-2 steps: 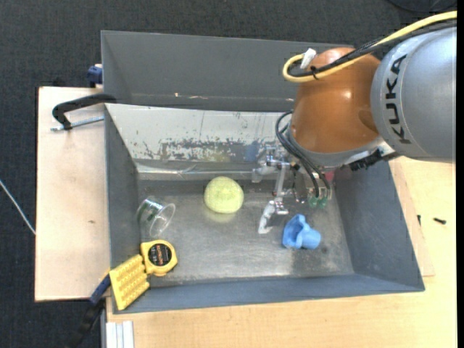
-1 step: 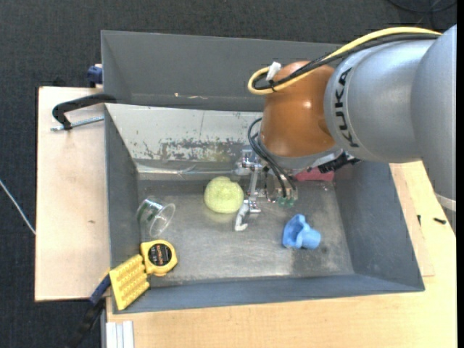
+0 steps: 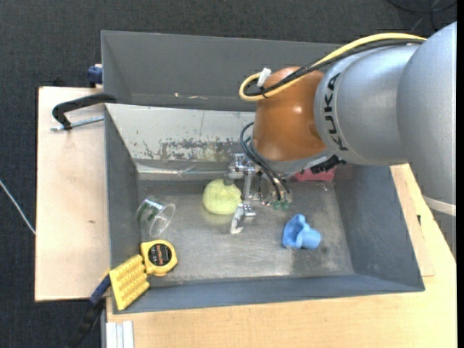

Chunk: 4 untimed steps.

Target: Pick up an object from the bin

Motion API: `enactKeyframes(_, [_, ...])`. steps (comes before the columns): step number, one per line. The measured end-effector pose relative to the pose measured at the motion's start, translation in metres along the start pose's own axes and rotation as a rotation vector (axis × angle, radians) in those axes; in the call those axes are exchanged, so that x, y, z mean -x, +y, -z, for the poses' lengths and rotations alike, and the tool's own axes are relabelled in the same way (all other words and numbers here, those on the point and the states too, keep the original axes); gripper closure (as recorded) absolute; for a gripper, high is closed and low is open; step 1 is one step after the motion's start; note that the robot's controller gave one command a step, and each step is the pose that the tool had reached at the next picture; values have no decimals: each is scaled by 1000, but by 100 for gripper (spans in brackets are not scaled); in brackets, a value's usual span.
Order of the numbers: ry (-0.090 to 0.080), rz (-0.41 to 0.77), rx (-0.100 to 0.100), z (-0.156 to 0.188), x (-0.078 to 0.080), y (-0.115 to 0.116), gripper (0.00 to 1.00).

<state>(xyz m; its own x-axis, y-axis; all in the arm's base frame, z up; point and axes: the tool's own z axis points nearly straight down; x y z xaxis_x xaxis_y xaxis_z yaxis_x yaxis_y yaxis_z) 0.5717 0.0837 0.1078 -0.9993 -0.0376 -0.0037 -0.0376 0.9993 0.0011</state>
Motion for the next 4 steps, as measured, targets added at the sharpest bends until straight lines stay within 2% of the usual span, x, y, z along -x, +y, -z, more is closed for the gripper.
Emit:
enactKeyframes(1, [-1,-118,1,15,6,-2,0])
enactKeyframes(2, [0,-341,0,-25,6,2,0])
enactKeyframes(3, [5,-251,5,-29,15,12,100])
enactKeyframes(4, [5,-251,5,-29,15,12,100])
